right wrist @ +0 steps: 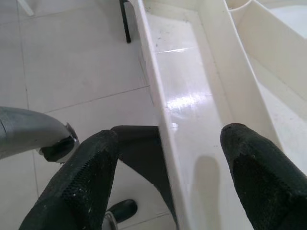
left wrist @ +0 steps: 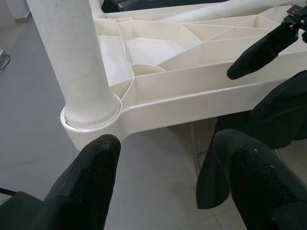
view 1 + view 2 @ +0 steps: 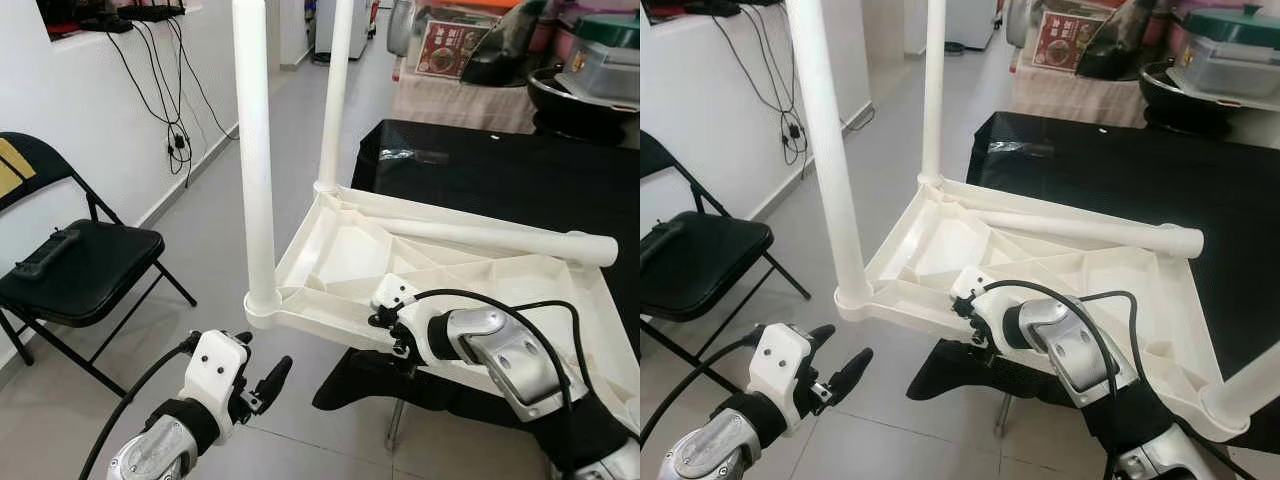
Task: Building children table
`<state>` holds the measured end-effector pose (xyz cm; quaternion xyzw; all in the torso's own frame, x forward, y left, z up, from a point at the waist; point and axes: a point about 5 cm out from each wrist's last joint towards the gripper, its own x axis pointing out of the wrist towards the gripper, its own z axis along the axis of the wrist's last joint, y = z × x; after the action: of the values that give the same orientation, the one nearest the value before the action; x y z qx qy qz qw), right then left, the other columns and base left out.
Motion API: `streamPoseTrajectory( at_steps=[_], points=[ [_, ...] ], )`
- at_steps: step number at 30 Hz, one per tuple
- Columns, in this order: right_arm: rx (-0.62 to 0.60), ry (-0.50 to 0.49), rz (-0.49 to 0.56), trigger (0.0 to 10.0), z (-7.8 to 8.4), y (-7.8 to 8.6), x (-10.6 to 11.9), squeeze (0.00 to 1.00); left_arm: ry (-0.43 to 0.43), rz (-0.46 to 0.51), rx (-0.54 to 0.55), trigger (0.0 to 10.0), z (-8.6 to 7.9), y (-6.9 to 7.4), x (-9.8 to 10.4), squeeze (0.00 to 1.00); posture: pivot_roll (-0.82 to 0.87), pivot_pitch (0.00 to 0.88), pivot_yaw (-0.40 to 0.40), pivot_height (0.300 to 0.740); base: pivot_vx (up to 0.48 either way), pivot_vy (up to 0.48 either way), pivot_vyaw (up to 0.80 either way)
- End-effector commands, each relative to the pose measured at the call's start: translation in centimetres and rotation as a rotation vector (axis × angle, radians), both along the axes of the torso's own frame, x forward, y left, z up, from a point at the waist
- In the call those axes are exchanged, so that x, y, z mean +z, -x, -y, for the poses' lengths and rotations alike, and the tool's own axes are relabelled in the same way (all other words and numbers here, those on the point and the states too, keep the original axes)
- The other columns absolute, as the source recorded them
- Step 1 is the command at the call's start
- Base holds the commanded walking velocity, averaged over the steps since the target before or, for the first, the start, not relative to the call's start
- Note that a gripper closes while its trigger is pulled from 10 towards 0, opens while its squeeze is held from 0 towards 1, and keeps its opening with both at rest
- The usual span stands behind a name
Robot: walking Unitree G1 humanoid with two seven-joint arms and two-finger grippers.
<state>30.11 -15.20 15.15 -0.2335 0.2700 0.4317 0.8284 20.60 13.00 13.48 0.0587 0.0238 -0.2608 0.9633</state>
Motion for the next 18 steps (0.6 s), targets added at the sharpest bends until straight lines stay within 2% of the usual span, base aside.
streamPoseTrajectory(
  at_steps=[1,2,3,4,5,6,18],
  points=[
    [-0.012,0.04,0.009,8.7,0.28,-0.07,-0.26,0.0,-0.013,0.0,-0.01,10.0,-0.14,0.11,0.18,0.0,0.0,0.089,-0.062,0.74,0.0,0.0,0.0],
    [-0.014,0.045,0.012,6.5,0.25,-0.11,-0.33,0.0,-0.013,0.0,-0.009,10.0,-0.14,0.12,0.19,0.0,0.0,0.09,-0.062,0.74,0.0,0.0,0.0],
    [-0.013,0.05,0.017,5.1,0.17,-0.16,-0.35,0.0,-0.014,0.001,-0.008,10.0,-0.14,0.13,0.19,0.0,0.0,0.09,-0.062,0.74,0.0,0.0,0.0],
    [-0.012,0.052,0.02,4.6,0.1,-0.2,-0.34,0.0,-0.014,0.001,-0.007,10.0,-0.14,0.13,0.21,0.0,0.0,0.09,-0.063,0.74,0.0,0.0,0.0],
    [-0.012,0.052,0.02,4.6,0.1,-0.2,-0.34,0.0,-0.014,0.001,-0.007,10.0,-0.14,0.13,0.21,0.0,0.0,0.09,-0.063,0.74,0.0,0.0,0.0],
    [-0.017,0.053,0.024,0.0,-0.15,-0.35,-0.38,0.0,-0.016,0.002,-0.005,10.0,-0.13,0.14,0.22,0.0,0.01,0.091,-0.064,0.74,0.0,0.0,0.0],
    [-0.072,0.051,0.041,0.0,-0.6,-0.97,-0.44,0.0,-0.021,0.009,0.003,10.0,-0.11,0.13,0.3,0.0,0.01,0.092,-0.069,0.74,0.0,0.0,0.0]
  ],
)
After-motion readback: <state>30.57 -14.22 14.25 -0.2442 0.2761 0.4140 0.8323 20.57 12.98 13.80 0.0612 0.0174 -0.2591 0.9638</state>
